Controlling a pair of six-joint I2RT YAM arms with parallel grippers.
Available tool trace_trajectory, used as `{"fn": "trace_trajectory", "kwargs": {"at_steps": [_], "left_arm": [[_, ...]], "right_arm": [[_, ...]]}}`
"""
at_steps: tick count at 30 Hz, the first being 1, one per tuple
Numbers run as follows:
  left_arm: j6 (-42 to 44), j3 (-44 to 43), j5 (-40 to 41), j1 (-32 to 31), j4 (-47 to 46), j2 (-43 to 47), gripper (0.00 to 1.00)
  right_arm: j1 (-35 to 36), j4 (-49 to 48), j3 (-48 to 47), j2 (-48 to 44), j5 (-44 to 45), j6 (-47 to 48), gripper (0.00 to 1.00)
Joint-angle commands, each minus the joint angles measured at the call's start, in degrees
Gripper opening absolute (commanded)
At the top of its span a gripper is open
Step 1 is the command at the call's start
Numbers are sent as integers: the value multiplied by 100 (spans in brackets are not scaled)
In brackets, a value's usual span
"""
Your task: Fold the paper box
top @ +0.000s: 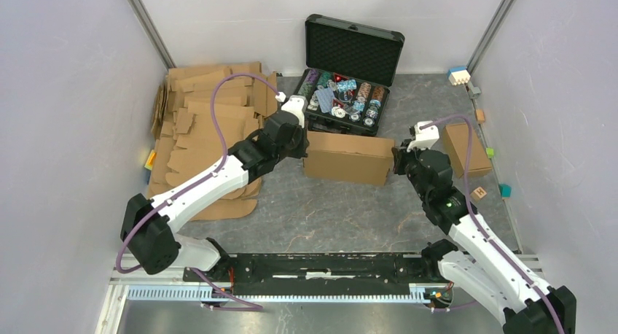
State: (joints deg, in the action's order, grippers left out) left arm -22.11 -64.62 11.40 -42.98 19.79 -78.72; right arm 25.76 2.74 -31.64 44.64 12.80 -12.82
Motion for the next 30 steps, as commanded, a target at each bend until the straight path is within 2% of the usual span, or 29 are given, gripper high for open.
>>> {"fn": "trace_trajectory", "kwargs": {"at_steps": [1,9,21,30], "left_arm": [[-197,266,-199,18,-63,-149,2],[77,-483,58,18,486,95,2],[60,-153,-30,170,341,-155,2],[126,-314,-166,169,602,290,2]], "right_arm": [[-13,224,330,-16,58,-186,0],[-11,681,-974,141,13,129,0],[-17,499,-102,279,69,60,0],[-19,903,-725,217,-292,214,0]]}}
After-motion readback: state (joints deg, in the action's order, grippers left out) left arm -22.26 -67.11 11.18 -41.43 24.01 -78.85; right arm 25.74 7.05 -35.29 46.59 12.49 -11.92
